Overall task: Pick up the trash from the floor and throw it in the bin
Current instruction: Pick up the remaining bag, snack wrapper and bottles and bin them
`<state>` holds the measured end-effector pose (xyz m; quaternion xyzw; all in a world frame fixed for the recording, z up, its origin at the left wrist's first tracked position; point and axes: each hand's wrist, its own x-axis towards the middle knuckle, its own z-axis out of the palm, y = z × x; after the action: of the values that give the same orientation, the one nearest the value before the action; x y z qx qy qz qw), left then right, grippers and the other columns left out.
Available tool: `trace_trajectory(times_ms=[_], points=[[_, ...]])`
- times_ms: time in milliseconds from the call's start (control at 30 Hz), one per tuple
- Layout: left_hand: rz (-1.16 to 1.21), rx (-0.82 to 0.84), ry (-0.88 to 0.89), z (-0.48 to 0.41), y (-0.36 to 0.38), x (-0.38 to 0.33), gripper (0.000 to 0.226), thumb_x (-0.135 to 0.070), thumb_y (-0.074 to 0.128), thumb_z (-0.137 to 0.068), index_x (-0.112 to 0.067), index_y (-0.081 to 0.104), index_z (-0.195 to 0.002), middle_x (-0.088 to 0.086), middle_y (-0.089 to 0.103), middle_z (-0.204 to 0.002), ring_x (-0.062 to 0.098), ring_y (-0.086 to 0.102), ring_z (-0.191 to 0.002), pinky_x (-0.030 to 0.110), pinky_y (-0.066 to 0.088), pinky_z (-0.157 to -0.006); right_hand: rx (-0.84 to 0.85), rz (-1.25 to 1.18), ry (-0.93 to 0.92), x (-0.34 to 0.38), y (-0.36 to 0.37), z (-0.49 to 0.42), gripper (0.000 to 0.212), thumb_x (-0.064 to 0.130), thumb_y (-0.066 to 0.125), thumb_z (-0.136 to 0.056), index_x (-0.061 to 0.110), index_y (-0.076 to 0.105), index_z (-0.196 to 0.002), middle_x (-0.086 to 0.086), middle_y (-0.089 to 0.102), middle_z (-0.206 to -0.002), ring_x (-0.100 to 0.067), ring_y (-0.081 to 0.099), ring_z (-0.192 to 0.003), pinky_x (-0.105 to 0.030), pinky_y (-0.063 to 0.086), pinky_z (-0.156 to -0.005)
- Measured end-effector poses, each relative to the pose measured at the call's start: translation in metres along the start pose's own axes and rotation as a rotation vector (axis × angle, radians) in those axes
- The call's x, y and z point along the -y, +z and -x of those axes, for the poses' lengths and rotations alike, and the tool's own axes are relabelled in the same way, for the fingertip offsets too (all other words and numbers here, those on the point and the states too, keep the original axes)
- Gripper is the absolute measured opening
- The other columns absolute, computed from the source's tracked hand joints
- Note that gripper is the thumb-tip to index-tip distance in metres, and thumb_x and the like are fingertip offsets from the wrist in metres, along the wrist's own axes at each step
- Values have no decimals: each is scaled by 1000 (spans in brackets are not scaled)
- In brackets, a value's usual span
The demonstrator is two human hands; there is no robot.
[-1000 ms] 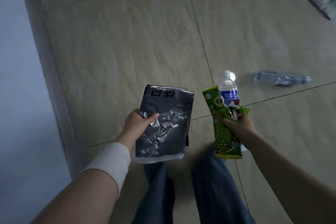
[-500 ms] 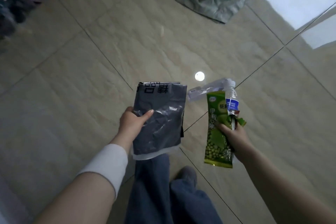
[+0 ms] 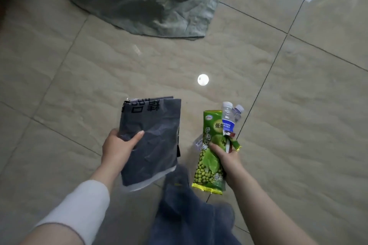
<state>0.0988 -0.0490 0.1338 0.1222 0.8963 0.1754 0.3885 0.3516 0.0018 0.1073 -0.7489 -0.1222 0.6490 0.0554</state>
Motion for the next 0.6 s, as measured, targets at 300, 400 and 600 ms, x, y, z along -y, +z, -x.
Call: trace_trajectory(times_ms=[300, 400, 600], points=[[-110, -21, 86, -102, 73, 1, 48, -39, 77, -70, -11, 61, -105, 10, 67, -102, 31, 63, -98, 40, 50, -84, -193, 198, 59, 16, 51, -124, 78, 45, 77, -67, 26, 44, -136, -18, -3, -156, -41, 6, -142, -44, 19, -116], [-128, 1, 72, -102, 86, 1, 53, -42, 78, -67, -9, 64, -106, 11, 70, -105, 30, 65, -97, 39, 51, -84, -144, 242, 93, 22, 52, -133, 78, 47, 75, -70, 29, 40, -138, -20, -4, -156, -43, 7, -141, -44, 18, -116], [-137, 30, 99, -85, 97, -16, 51, -39, 77, -70, -9, 62, -109, 8, 67, -103, 28, 63, -98, 36, 49, -84, -7, 230, 118, 22, 36, -145, 94, 61, 75, -58, 17, 44, -135, -26, 23, -151, -37, 19, -143, -47, 20, -119]])
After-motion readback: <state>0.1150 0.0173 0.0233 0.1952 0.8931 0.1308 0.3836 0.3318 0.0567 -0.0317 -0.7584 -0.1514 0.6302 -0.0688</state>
